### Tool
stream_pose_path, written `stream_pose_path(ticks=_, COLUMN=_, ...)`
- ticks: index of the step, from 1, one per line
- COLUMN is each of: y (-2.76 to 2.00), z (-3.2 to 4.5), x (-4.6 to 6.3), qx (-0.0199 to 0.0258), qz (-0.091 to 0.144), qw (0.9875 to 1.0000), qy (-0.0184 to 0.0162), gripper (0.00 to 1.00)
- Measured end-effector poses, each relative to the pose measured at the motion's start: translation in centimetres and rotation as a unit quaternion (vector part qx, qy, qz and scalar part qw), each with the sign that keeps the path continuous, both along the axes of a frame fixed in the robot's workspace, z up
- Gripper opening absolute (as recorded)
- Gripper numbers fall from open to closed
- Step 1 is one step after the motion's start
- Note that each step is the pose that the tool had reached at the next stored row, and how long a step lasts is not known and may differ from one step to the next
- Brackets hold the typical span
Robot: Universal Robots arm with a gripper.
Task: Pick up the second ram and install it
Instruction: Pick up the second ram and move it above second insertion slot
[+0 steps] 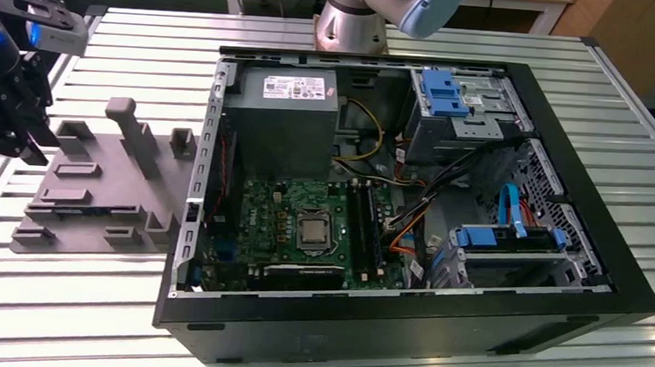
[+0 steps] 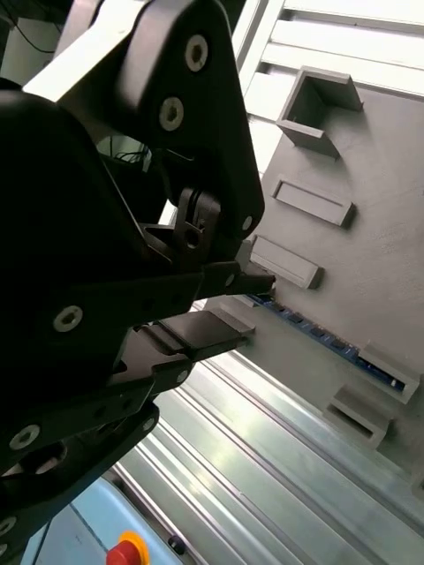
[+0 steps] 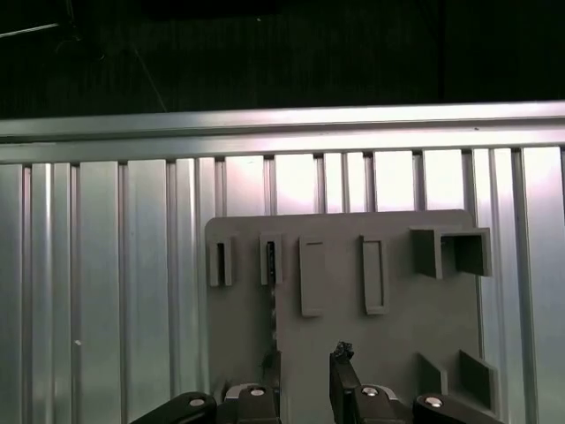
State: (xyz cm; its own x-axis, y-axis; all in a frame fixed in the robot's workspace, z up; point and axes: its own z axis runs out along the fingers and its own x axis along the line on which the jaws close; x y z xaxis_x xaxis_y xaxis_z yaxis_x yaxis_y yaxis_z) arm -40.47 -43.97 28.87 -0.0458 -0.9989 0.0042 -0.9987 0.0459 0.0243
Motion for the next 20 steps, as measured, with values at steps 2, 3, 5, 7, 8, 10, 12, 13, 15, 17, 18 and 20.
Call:
stream_pose_path(ticks=2, y=-0.05, z=-0.12, x=-0.02, qx=0.0, qz=0.0, qw=1.0, qy=0.0, gripper=0.36)
stream_pose_path(ticks=3, y=-0.05, z=-0.12, x=-0.02, qx=0.0, qz=0.0, qw=1.0, qy=0.0001, gripper=0.36)
stream_pose_path(ticks=5, y=-0.06, z=-0.16, x=-0.02, qx=0.0, qz=0.0, qw=1.0, qy=0.0, gripper=0.36)
stream_pose_path(ticks=7, y=-0.06, z=-0.19, x=-0.02, qx=0.0, qz=0.0, qw=1.0, qy=0.0, gripper=0.36)
stream_pose_path(ticks=8, y=-0.06, z=-0.19, x=-0.02, qx=0.0, qz=0.0, qw=1.0, qy=0.0, gripper=0.36)
stream_pose_path(ticks=10, y=-0.06, z=-0.21, x=-0.02, qx=0.0, qz=0.0, qw=1.0, qy=0.0, gripper=0.36)
stream_pose_path(ticks=12, y=-0.06, z=-0.23, x=-0.02, qx=0.0, qz=0.0, qw=1.0, qy=0.0, gripper=0.36)
stream_pose_path(ticks=13, y=-0.05, z=-0.27, x=-0.02, qx=0.0, qz=0.0, qw=1.0, qy=0.0, gripper=0.36)
stream_pose_path(ticks=15, y=-0.06, z=-0.39, x=-0.02, qx=0.0, qz=0.0, qw=1.0, qy=0.0, gripper=0.36)
stream_pose_path(ticks=17, y=-0.06, z=-0.55, x=-0.02, qx=0.0, qz=0.0, qw=1.0, qy=0.0, gripper=0.36)
stream_pose_path(ticks=18, y=-0.08, z=-0.67, x=-0.02, qx=0.0, qz=0.0, qw=1.0, qy=0.0, gripper=0.36)
stream_pose_path(ticks=20, y=-0.13, z=-0.95, x=-0.01, qx=0.0, qz=0.0, qw=1.0, qy=0.0, gripper=0.36)
